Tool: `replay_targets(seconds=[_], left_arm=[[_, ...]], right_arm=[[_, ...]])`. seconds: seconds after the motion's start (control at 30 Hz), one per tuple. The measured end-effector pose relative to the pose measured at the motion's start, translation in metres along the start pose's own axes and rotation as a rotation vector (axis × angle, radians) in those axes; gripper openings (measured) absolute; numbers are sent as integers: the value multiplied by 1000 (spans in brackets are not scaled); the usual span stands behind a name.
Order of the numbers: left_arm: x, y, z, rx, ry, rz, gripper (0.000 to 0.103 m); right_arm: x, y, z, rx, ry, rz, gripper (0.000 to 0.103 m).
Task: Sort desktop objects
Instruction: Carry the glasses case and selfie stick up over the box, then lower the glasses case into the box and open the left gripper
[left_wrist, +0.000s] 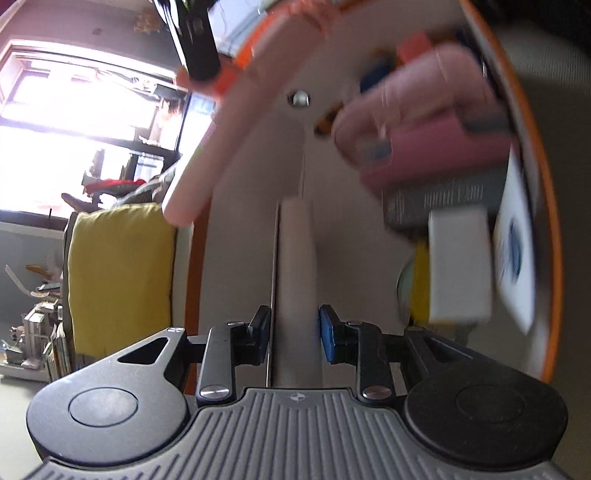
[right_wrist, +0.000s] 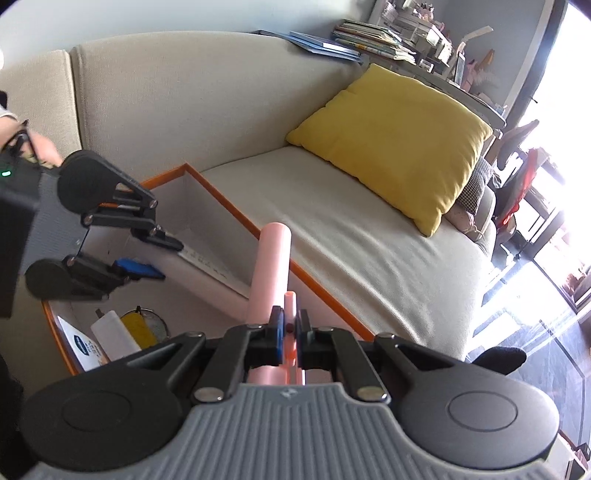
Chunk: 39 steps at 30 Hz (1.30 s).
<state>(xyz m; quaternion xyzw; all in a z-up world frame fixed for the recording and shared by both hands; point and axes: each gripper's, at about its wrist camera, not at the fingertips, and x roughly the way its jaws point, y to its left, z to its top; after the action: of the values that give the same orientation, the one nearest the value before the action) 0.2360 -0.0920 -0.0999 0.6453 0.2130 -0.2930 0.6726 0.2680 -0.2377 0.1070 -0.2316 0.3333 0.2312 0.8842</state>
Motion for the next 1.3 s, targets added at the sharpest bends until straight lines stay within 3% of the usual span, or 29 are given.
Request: replay_targets(seconds=[0.13, 0.27, 0.5, 0.7, 1.03, 1.3], left_arm=[[15, -2, -8, 21, 70, 4, 32], [24, -10, -9, 104, 94, 42, 32], [42, -18, -6, 151, 138, 52, 33], [39, -10, 2, 77, 159, 7, 33], [44, 15, 6, -158, 173, -178, 37], [44, 32, 8, -340, 167, -210, 39]], right_arm=[[0, 5, 1, -31, 1, -11, 6], [-1, 8, -1, -34, 8, -4, 6], [-1, 8, -4, -33, 20, 1, 6], [2, 9, -4, -56, 20, 7, 6], [8, 13, -2, -90, 30, 6, 6], [8, 12, -1, -85, 36, 0, 6]])
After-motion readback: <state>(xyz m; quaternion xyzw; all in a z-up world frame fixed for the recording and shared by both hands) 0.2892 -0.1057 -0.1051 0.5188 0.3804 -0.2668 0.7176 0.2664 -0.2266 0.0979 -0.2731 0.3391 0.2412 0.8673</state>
